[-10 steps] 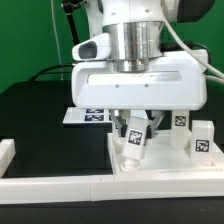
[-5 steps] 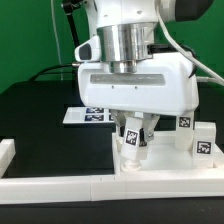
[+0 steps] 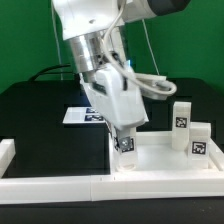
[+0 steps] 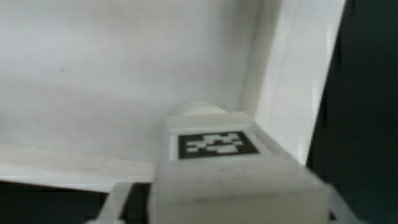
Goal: Assemble square table
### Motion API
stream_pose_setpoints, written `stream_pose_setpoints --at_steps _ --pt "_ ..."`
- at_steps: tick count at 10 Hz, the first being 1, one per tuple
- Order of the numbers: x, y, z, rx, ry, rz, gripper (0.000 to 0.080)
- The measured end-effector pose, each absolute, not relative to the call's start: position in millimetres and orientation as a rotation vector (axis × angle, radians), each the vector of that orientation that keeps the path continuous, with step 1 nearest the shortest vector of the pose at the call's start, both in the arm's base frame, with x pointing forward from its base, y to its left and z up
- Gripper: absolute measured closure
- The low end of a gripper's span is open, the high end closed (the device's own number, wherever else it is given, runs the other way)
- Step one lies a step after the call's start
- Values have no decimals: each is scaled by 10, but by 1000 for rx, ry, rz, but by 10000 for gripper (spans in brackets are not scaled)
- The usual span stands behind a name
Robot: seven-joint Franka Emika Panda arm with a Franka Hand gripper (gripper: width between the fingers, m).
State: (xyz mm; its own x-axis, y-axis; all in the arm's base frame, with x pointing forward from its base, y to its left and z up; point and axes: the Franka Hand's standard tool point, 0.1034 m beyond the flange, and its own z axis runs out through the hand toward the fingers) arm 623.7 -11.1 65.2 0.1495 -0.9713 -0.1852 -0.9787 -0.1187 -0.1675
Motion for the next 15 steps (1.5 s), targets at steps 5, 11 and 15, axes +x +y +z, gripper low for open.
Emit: stream_pose_setpoints --at_steps 5,11,15 --pt "6251 38 655 -2277 1819 3 260" --pt "6272 81 695 -2807 1016 -149 150" --pt "6207 -198 633 -2968 587 -212 150"
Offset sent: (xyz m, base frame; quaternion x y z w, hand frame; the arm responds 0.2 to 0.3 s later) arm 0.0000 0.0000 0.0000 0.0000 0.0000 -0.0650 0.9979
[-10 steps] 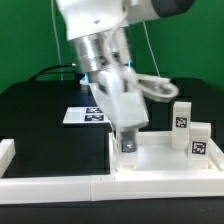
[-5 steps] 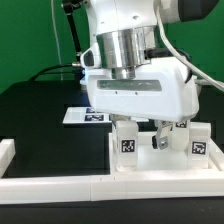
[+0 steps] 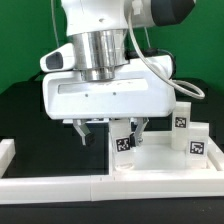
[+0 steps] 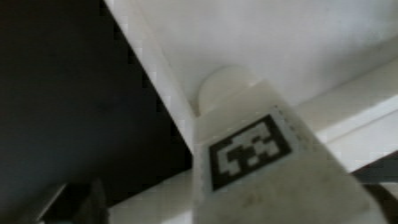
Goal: Assemble square table
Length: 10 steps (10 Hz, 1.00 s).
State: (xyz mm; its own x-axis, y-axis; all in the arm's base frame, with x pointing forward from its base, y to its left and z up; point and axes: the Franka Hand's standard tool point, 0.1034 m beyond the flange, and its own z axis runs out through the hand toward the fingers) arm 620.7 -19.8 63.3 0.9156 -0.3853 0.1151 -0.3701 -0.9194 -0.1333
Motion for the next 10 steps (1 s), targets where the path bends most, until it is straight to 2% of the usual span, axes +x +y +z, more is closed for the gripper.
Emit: stream_pose_setpoints --at_steps 3,5,6,7,8,10 --pt "6242 -59 672 -2990 481 -234 150" --pt "6235 -75 655 -2984 517 -229 181" --pt "6234 -70 652 -2957 628 -222 366" --pt "6231 -70 646 -2931 725 -214 366" --pt "6230 -69 644 -2904 811 -208 516" --pt "6229 -69 640 -2853 958 -198 515"
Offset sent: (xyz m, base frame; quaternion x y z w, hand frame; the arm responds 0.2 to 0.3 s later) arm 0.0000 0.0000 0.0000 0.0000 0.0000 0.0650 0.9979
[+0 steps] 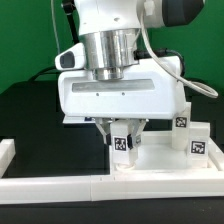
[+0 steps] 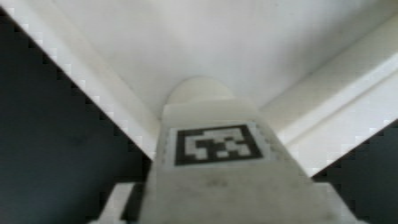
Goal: Assemble square table
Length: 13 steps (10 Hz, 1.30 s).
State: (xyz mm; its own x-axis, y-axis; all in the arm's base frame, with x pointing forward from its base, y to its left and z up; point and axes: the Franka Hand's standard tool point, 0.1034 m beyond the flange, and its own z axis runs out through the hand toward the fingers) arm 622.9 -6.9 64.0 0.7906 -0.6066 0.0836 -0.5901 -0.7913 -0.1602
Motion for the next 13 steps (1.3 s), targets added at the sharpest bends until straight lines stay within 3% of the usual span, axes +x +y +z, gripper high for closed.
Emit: stream_pose_setpoints --at_steps 4,8,9,10,13 --pt "6233 -46 641 -2263 1876 -41 515" --pt "6215 -57 613 -2031 2081 15 512" --pt "6219 -43 613 -2111 2007 -14 325" --pt "6213 26 601 -2328 1765 -100 211" --pt "6198 80 624 -2600 1357 -158 153"
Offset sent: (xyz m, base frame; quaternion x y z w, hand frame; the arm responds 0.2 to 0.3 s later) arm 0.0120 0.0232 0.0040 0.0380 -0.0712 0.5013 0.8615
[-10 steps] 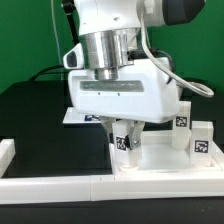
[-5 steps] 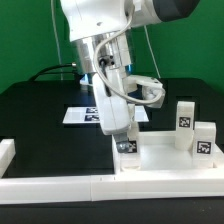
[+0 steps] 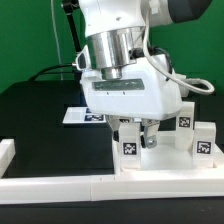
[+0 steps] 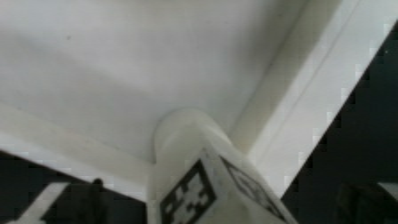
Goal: Assemble square table
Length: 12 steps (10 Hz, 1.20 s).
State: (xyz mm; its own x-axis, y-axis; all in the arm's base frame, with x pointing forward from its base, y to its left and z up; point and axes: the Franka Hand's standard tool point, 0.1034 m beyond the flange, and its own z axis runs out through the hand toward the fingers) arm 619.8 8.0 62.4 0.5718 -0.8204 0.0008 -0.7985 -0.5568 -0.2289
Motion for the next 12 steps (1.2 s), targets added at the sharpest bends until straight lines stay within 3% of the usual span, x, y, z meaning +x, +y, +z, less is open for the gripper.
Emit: stream_pose_setpoints --at_steps 4,7,8,9,10,12 --pt "6280 121 691 -2937 649 -248 151" --pt "6267 104 672 -2927 692 -241 199" --pt "6266 103 669 -2926 696 -240 382" --pt "6245 84 653 -2890 815 -223 382" --pt "6235 52 644 -2856 925 -215 508" --pt "6234 47 643 -2784 1103 -201 509"
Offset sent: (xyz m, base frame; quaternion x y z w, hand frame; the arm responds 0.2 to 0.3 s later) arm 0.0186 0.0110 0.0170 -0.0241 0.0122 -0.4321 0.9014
